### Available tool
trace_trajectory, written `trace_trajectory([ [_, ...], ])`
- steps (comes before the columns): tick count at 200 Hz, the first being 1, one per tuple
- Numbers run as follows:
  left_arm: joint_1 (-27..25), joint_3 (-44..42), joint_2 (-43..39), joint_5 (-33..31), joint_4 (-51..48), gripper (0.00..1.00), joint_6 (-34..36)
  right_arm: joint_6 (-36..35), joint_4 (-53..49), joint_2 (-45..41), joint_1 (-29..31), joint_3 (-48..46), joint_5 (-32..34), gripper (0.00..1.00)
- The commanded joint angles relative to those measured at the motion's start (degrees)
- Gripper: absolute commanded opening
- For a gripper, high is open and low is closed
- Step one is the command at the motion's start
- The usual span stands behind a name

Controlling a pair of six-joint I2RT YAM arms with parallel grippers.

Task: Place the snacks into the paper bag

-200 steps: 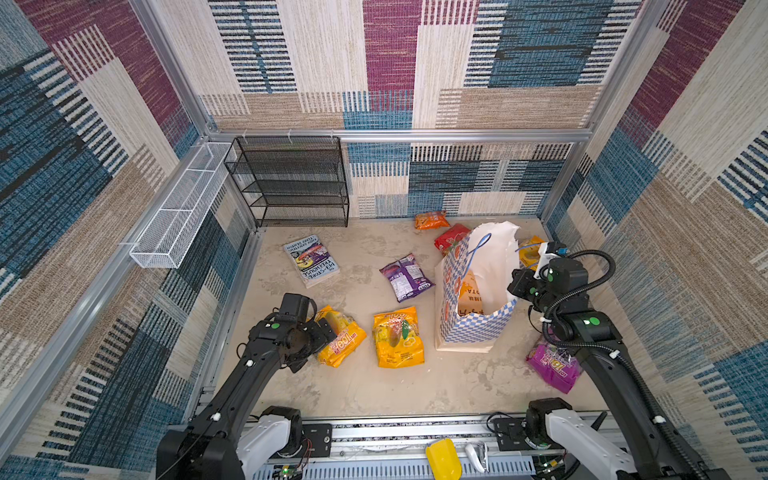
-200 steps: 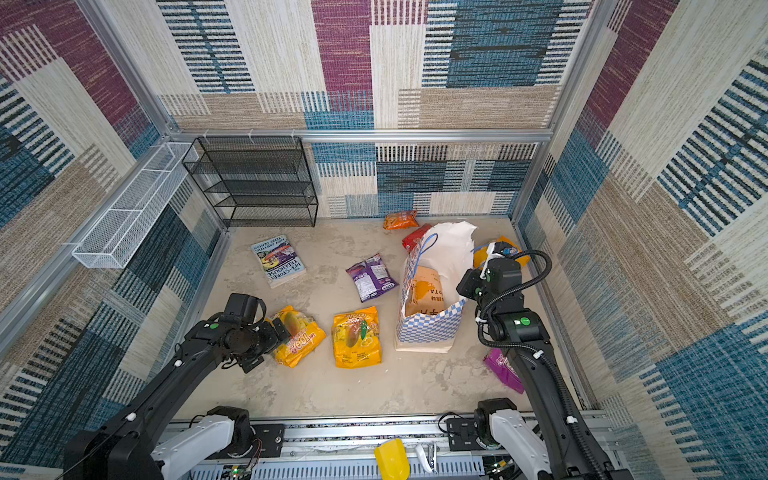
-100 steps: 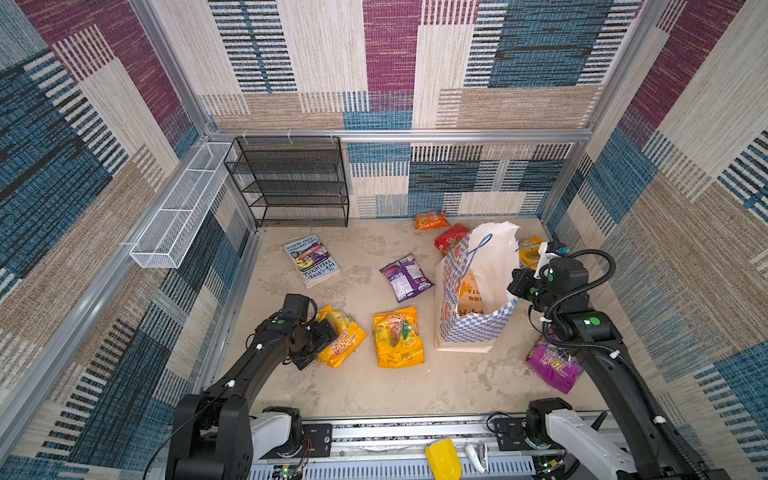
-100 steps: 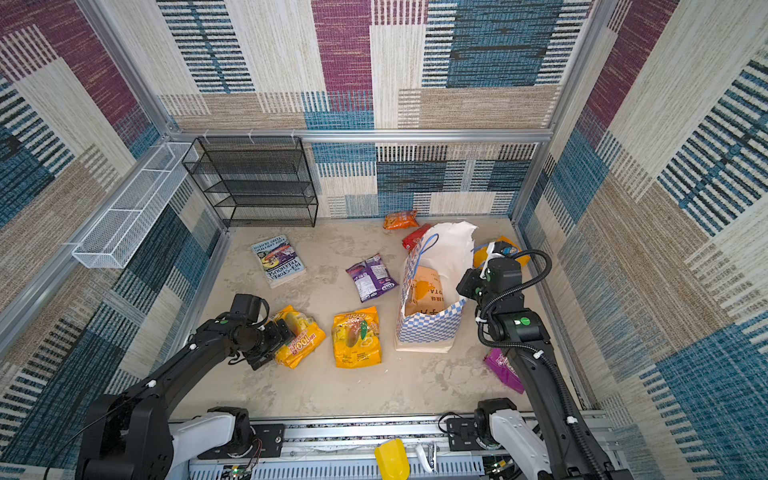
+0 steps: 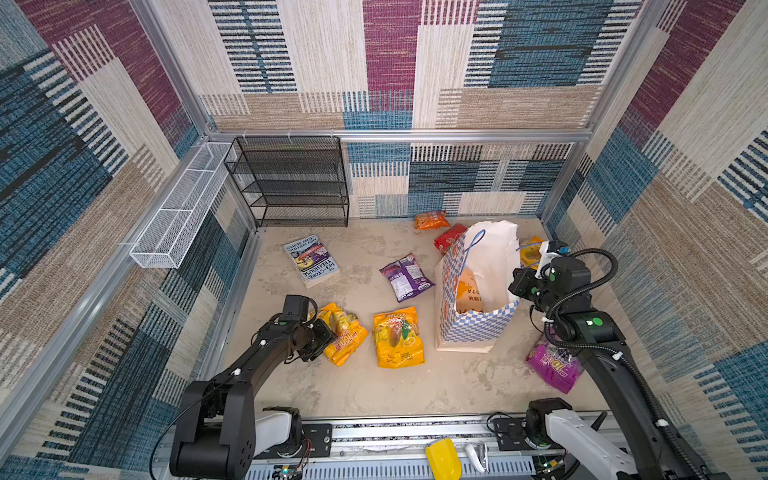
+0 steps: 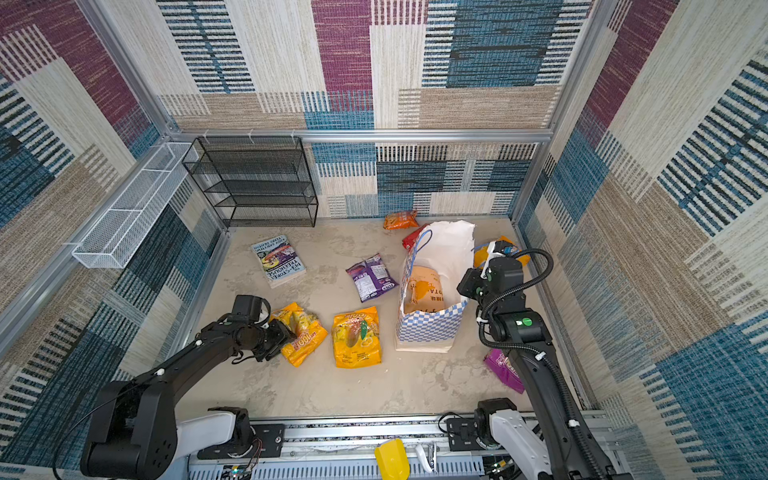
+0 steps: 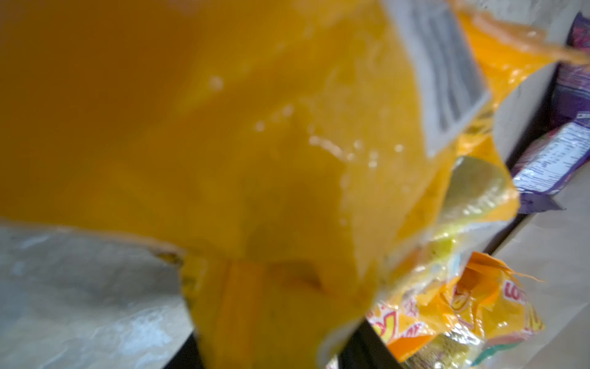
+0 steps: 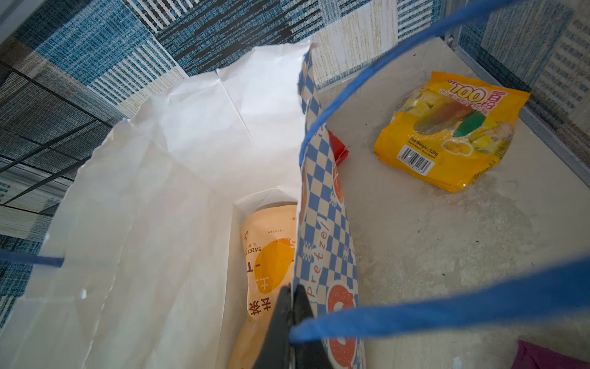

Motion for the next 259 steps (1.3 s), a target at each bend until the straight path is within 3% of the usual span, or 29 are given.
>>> trace_trajectory([
  [1, 0.0, -1.1, -1.3, -0.2, -3.0, 0.39, -0.9, -0.3, -0.2, -0.2, 0.0, 0.6, 0.0, 0.00],
  [93, -0.1, 1.9, -11.6, 2.7, -8.2, 0.13, -1.7, -0.3, -1.1, -1.1, 0.0, 1.4, -0.4, 0.00],
  [185, -0.1, 13.2, -18.2, 5.5, -16.7, 0.08, 1.0, -0.2, -1.1, -1.0, 0.0, 1.9, -1.5, 0.00],
  [259, -0.5, 25.8, -18.5, 14.1, -18.0, 0.06, -0.2, -0.3, -0.2, -0.2, 0.0, 2.3, -2.1, 0.00],
])
